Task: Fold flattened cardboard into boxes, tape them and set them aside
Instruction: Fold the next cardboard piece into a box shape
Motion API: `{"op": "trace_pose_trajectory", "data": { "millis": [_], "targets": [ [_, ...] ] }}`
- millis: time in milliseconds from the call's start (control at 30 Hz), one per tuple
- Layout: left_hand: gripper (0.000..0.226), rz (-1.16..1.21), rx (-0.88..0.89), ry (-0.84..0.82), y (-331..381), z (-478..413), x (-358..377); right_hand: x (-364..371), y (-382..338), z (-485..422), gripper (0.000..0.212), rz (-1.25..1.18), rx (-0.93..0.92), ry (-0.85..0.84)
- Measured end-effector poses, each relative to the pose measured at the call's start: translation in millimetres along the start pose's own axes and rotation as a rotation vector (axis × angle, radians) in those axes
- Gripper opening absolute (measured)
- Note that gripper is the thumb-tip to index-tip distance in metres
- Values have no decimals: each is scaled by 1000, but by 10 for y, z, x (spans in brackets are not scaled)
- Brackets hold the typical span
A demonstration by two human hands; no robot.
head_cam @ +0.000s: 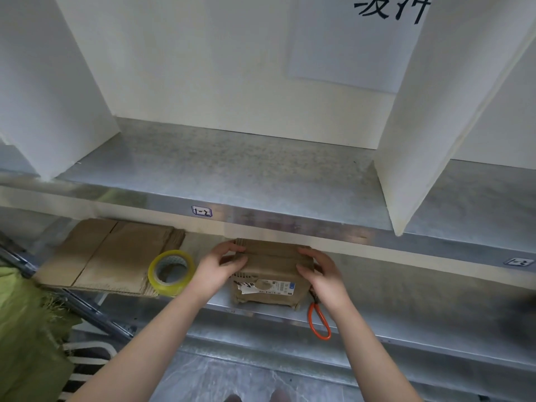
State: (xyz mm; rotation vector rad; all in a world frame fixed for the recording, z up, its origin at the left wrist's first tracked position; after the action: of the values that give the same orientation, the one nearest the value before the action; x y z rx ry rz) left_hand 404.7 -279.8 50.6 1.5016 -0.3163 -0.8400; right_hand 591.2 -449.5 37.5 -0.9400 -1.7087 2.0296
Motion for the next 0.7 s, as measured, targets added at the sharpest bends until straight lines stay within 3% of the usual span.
{"op": "trace_pose_trajectory", "data": {
  "millis": [233,367,500,700],
  "targets": [
    [17,-107,-3,69,-87,5,-11,51,5,55,23,53,-11,37],
    [15,-131,-30,83,-104,-22,3,56,136,11,21,-15,82,30],
    [17,-166,-5,38,-110,35,53,27,309,53,31,-83,144,16],
    [27,-154,-19,-52,-100,44,89,-22,285,123,25,-129,191,3]
  ]
}}
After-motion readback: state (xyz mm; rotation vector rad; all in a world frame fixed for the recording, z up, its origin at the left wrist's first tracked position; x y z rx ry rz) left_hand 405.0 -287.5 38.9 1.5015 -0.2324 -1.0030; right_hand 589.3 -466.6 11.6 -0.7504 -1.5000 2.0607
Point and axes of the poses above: each hand's wrist, its own z-axis away from the middle knuckle, its own x-axis out of the palm, y = z × x, the point moved 10 cm from there along -z, towards the middle knuckle, and after that the axes turned 1 degree about -x, right-handed, at the moved point
